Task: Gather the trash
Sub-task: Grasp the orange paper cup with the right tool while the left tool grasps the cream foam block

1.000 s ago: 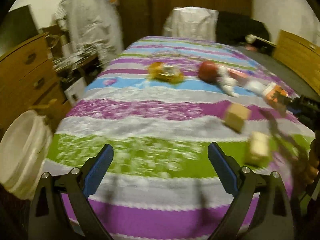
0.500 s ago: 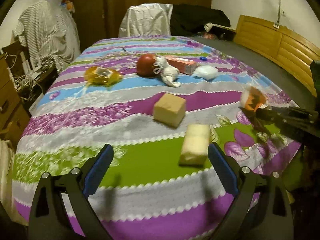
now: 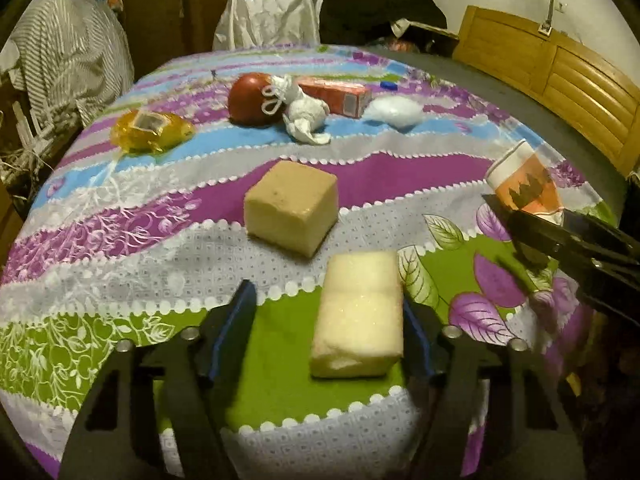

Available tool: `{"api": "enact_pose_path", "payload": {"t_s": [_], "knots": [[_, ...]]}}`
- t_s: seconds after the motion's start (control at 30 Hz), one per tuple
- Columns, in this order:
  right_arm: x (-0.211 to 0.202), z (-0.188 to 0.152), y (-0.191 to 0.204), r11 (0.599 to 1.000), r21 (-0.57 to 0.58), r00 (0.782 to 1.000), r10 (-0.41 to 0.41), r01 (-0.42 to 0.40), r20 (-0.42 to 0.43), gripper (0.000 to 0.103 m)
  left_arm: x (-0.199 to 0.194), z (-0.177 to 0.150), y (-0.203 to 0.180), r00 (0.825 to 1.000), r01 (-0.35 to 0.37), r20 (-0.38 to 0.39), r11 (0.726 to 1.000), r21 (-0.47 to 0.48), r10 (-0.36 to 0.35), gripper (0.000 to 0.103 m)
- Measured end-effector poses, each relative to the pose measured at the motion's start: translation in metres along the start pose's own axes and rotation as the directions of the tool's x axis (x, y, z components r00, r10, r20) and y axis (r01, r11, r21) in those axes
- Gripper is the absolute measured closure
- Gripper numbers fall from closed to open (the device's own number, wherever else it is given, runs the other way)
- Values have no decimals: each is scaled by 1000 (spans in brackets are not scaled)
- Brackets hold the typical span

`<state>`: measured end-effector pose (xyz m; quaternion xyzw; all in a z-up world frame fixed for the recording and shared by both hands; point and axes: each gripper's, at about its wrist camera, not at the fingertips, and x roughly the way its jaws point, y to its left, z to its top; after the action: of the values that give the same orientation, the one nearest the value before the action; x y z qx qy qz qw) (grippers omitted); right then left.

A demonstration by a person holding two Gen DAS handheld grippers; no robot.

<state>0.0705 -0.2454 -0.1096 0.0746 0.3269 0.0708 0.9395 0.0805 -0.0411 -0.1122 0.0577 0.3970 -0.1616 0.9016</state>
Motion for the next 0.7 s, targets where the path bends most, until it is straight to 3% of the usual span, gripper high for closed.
{"api": "enact_pose_path", "payload": {"t_s": [0.1,0.17,0.33,0.43,0.7], "knots": [[1,-1,1,1000,6,1000,8,-8,2,42,-2,-2,-6,1000,-7,16,1000,26,7,56],[5,-3,0,1000,12,1000,-19,19,-1,55,-2,-4,-9,1000,-16,25,999,33,16,60],[3,-10,-11,994,106,1000,1,-4,27,68,-5,-6,-11,999,-27,33,999,35,26,73],[-2,-11,-8,993,121,999,-7,2,40,76,-10,-7,-8,999,-40,28,999,14,39,74],[-18,3,20,990,117,996,79,-83,37,77,-53,-6,24,992,-104,60,989,-103,111,74]]}}
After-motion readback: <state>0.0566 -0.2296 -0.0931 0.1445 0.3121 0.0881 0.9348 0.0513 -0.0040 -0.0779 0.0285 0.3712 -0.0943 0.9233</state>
